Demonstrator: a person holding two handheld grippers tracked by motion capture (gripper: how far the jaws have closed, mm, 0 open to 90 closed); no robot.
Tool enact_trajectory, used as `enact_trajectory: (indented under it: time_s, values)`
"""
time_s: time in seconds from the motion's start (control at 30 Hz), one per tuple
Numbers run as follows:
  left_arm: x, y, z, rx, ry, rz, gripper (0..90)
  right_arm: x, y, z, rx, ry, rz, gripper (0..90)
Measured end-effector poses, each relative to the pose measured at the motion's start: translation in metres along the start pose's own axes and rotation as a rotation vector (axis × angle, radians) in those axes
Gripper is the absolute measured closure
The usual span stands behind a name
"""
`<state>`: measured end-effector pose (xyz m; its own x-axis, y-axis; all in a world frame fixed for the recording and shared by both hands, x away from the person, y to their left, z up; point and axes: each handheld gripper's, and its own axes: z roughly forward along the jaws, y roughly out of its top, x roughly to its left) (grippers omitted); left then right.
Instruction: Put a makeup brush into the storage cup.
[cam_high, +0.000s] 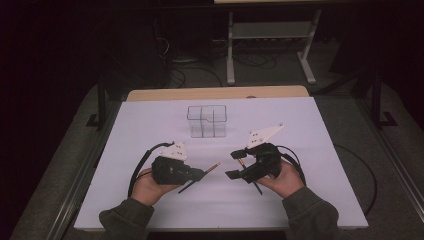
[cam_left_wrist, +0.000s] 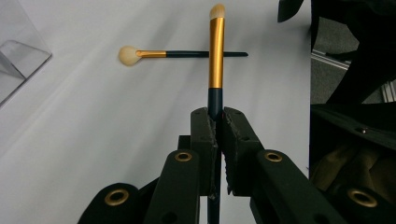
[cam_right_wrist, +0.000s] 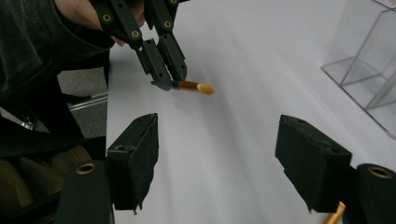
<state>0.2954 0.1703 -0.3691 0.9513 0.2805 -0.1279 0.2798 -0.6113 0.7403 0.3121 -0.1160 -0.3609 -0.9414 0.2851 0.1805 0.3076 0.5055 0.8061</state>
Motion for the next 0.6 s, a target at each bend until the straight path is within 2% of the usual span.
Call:
enact_trajectory:
  time_s: [0.03,0.2,0.23,0.4,0.6]
  values:
    - [-0.001,0.000,0.001,-0.010,-0.003,-0.011,83.3,0.000,0.002,0.003,0.006,0.015,-0.001,30.4]
    - [-0.001,0.000,0.001,-0.006,-0.011,0.015,83.3,-0.001,0.003,0.009,0.015,0.038,-0.009,33.8]
    - [-0.001,0.000,0.002,-0.005,-0.013,0.014,83.3,-0.002,0.003,0.012,0.015,0.057,-0.012,36.5]
    - [-0.002,0.002,0.005,0.004,-0.023,0.025,83.3,-0.003,0.004,0.016,0.025,0.081,-0.003,41.6]
    - [-0.004,0.003,0.009,0.013,-0.038,0.039,83.3,-0.005,0.005,0.020,0.029,0.125,-0.014,53.6]
